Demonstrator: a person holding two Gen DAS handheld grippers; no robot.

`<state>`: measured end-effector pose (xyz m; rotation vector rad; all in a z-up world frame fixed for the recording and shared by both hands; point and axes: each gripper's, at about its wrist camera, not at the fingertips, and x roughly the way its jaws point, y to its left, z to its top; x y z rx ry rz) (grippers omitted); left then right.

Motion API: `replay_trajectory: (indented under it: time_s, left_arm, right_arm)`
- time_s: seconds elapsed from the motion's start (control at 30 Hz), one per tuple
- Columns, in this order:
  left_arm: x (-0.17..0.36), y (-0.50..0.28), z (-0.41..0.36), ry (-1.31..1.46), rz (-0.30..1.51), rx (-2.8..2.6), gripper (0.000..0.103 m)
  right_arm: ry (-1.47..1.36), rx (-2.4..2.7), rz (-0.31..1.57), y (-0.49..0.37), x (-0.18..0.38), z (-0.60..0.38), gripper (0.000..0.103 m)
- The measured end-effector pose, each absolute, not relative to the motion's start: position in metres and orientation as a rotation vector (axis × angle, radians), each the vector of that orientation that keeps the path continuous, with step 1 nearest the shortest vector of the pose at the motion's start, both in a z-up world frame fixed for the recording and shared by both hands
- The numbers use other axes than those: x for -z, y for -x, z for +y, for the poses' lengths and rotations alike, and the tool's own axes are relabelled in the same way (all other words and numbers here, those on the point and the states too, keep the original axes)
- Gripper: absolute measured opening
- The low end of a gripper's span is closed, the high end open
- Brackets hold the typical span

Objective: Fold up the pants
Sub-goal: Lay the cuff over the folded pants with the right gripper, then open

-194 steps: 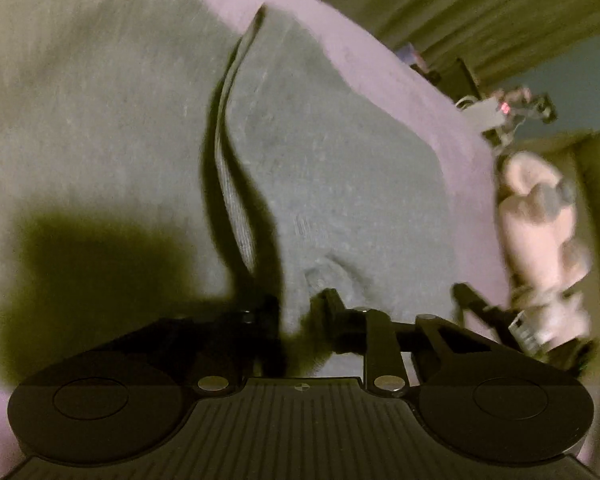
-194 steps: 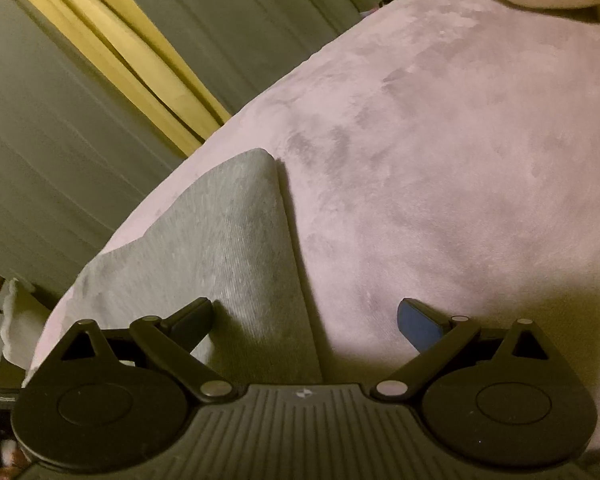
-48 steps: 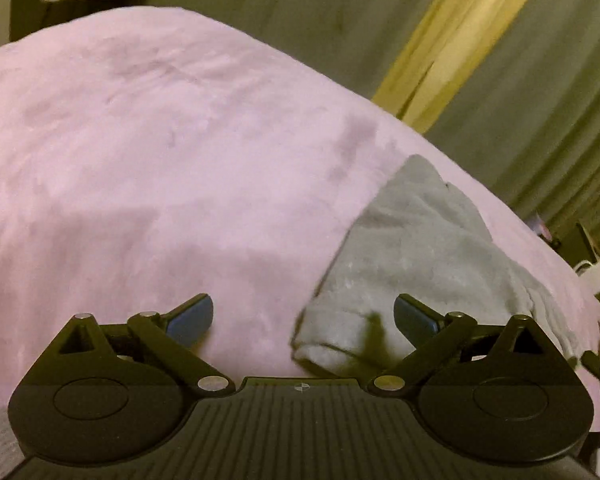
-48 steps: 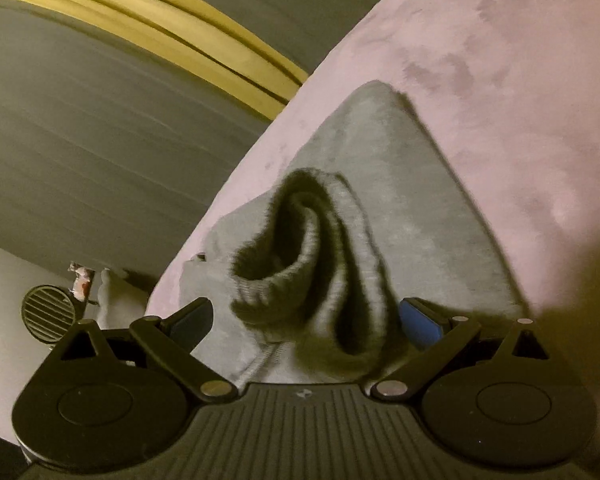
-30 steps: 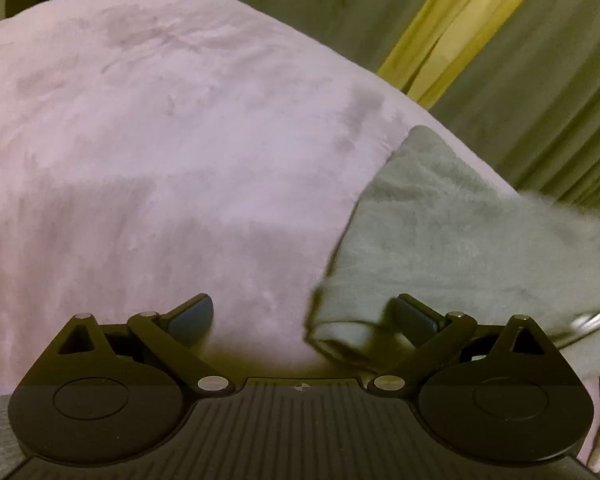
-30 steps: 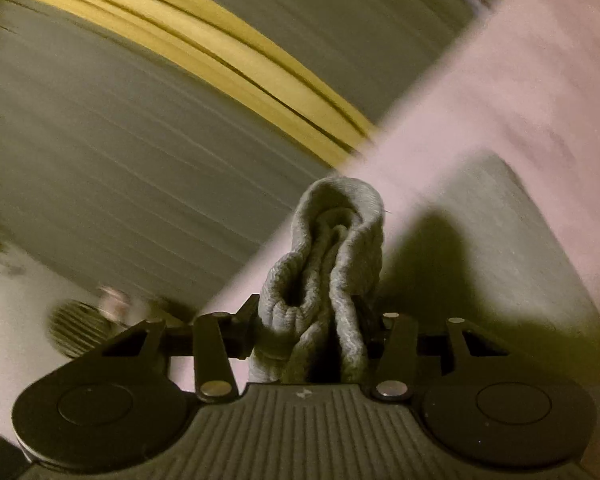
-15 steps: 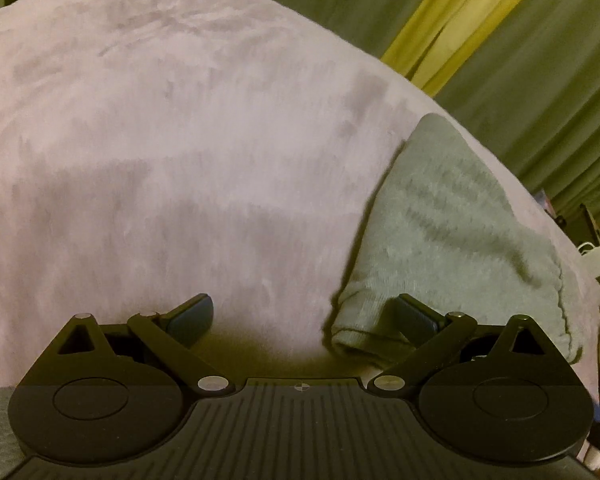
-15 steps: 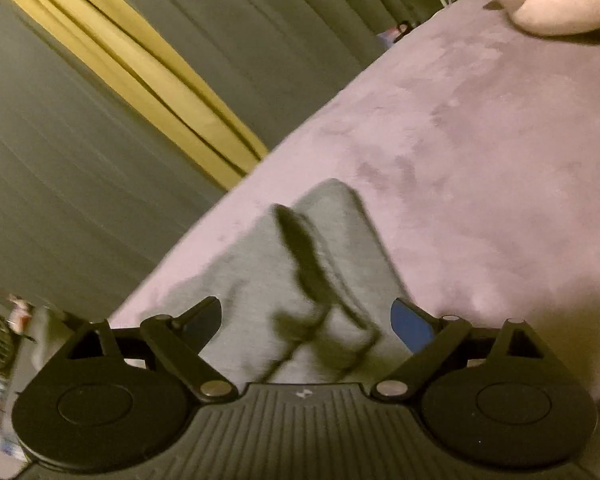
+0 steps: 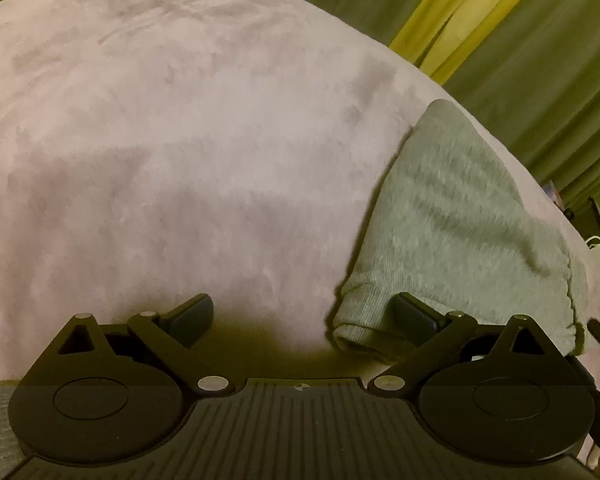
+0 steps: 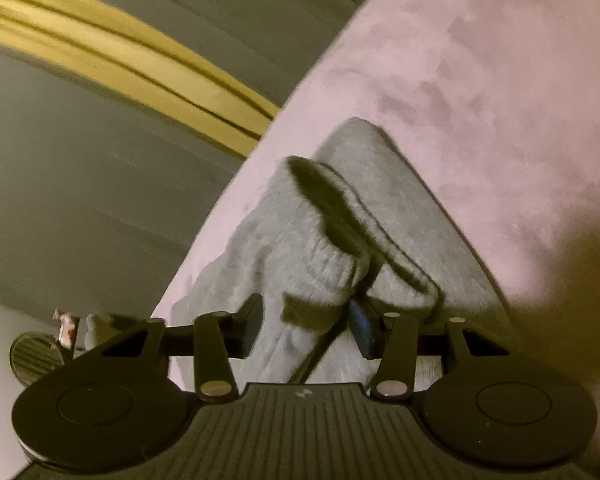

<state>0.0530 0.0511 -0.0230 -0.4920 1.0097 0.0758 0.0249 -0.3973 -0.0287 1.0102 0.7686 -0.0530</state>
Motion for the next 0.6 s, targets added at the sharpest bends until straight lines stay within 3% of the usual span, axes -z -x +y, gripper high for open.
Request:
replay_trajectory:
  time_s: [0.03, 0.1, 0.17, 0.2, 0.3, 0.43, 0.6]
  left_arm:
    - [0.023, -0.053, 0.051, 0.488, 1.011, -0.077, 0.101]
    - [0.023, -0.052, 0.05, 0.483, 1.012, -0.078, 0.101]
    - [0.023, -0.052, 0.05, 0.484, 1.017, -0.081, 0.101]
    - [0.023, -0.052, 0.05, 0.486, 1.02, -0.084, 0.101]
    - [0.024, -0.052, 0.051, 0.496, 1.025, -0.086, 0.101]
    - [0.024, -0.053, 0.051, 0.5, 1.028, -0.081, 0.101]
    - [0.025, -0.055, 0.049, 0.48, 1.034, -0.077, 0.101]
  right_arm:
    - [-1.058, 0.049, 0.768, -0.029, 0.034, -0.4, 0.06]
    - [-1.115, 0.05, 0.751, -0.03, 0.039, -0.402, 0.062]
    - [-1.12, 0.072, 0.751, -0.033, 0.039, -0.403, 0.045]
    - [-1.1, 0.085, 0.753, -0.031, 0.036, -0.401, 0.031]
    - [-1.118, 0.049, 0.684, -0.017, 0.024, -0.401, 0.024]
    - [-1.274, -0.013, 0.609, 0.014, 0.026, -0.414, 0.023]
    - [-0.948, 0.115, 0.716, 0.016, 0.031, -0.405, 0.023]
